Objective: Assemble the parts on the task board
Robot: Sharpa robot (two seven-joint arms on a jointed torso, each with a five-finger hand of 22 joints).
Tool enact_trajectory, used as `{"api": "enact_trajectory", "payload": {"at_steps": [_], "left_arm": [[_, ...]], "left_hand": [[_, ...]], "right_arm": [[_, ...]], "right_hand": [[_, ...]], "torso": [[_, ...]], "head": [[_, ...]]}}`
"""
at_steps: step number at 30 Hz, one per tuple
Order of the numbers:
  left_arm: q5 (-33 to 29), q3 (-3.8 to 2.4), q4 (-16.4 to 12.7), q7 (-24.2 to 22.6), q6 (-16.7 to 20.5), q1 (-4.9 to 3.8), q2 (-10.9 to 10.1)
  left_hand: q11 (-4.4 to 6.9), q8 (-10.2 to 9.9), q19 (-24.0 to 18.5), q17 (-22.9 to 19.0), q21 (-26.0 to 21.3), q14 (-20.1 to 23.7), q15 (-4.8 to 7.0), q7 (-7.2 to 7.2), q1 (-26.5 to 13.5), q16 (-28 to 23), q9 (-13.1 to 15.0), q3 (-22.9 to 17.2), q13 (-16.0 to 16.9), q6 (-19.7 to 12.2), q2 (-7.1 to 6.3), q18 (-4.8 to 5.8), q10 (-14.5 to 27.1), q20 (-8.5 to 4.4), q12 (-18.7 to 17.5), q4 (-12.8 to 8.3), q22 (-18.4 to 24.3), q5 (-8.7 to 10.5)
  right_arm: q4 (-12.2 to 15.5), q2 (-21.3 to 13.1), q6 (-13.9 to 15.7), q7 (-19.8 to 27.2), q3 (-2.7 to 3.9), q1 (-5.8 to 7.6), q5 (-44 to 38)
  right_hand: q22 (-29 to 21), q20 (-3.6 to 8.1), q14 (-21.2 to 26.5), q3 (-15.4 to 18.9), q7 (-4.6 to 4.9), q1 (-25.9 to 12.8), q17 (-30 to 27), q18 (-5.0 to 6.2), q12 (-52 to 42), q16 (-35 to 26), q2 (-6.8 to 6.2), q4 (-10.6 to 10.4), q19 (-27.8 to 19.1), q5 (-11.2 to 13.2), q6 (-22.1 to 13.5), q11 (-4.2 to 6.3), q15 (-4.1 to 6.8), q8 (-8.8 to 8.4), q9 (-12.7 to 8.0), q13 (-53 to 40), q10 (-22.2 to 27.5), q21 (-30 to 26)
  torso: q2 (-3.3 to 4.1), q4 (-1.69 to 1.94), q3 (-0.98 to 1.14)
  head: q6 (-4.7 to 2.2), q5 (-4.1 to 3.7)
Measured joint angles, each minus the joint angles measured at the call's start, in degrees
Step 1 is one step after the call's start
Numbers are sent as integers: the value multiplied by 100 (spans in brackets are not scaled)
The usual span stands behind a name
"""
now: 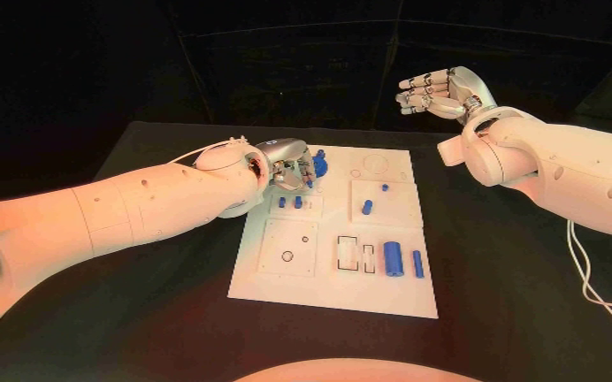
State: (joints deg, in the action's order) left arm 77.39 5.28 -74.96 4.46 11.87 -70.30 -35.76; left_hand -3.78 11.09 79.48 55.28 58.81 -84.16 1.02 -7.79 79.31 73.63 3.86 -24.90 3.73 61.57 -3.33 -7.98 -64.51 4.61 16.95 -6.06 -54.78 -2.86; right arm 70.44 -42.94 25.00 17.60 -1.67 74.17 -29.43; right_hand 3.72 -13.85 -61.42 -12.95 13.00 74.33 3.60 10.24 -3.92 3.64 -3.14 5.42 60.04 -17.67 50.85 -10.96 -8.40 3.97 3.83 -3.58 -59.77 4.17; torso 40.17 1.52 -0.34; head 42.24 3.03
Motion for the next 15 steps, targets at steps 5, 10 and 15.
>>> {"api": "enact_trajectory", "payload": {"at_steps": [5,10,15], "left_arm": [[-40,-19,-98,-45,40,0,-173],[-85,-31,-141,-78,60,1,-304],[-121,-37,-161,-97,82,2,-362]], "left_hand": [[21,-1,0,0,0,0,0,-9,-25,3,-1,-2,0,9,-25,0,-21,0,-27,-2,-9,0],[21,-1,0,0,0,0,0,-9,-25,3,-2,-2,0,9,-25,0,-21,0,-27,-2,-9,0],[21,-22,0,0,0,0,0,11,-25,3,-2,-18,-1,29,-25,0,-21,0,-27,-19,-8,0]], "right_arm": [[-13,3,-1,1,0,0,0],[-22,5,-3,2,0,-1,0],[-27,6,-6,2,0,-2,0]], "right_hand": [[0,0,0,0,0,0,0,0,0,0,0,0,0,0,0,0,0,0,0,0,0,0],[0,0,0,0,0,0,0,0,0,0,0,0,0,0,0,0,0,0,0,0,0,0],[0,0,0,0,0,0,0,0,0,0,0,0,0,0,0,0,0,0,0,0,0,0]], "torso": [[0,-1,0],[1,-5,0],[4,-12,0]], "head": [[-14,14],[-21,20],[-25,22]]}}
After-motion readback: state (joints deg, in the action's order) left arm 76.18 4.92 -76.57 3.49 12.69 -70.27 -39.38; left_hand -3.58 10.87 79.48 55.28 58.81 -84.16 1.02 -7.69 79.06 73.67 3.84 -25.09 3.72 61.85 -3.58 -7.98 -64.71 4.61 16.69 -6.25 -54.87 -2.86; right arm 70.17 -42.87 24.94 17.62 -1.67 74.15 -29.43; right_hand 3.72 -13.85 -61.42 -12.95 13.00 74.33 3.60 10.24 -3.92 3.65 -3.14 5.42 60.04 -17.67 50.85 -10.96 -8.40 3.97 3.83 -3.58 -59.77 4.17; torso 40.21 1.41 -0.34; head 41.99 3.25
